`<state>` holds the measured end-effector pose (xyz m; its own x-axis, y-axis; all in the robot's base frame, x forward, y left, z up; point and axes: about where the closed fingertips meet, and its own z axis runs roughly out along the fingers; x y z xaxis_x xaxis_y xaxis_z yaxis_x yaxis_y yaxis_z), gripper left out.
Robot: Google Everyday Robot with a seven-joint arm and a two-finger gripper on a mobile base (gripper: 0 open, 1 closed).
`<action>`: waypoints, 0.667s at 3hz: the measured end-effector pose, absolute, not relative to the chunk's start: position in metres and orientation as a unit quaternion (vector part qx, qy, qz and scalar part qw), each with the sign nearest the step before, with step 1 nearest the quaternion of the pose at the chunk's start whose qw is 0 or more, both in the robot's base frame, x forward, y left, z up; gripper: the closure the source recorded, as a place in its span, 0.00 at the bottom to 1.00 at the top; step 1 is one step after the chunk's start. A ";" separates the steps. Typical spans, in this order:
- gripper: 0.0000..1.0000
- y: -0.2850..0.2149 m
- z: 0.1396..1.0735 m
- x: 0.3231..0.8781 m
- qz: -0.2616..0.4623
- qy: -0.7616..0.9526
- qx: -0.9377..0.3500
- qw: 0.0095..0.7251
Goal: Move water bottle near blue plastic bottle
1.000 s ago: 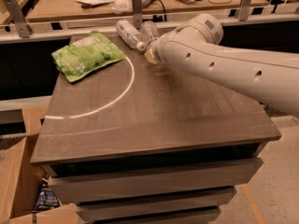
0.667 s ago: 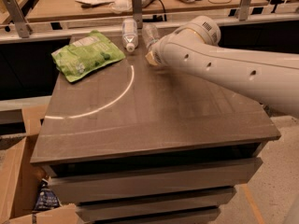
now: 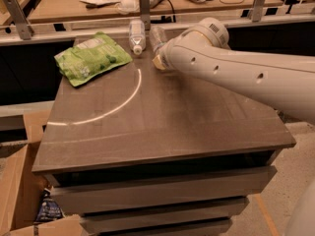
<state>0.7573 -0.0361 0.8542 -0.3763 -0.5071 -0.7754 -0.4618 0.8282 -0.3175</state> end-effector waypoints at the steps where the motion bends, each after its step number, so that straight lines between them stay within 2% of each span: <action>1: 0.12 -0.038 0.854 0.757 -0.021 0.831 -0.288 0.476; 2: 0.00 -0.040 0.853 0.754 -0.015 0.832 -0.284 0.476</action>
Offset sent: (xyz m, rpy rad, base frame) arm -0.0066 -0.0105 -0.0035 0.0429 0.0189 -0.0089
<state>0.7536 -0.0401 0.8533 -0.3852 -0.4872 -0.7837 -0.4589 0.8380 -0.2954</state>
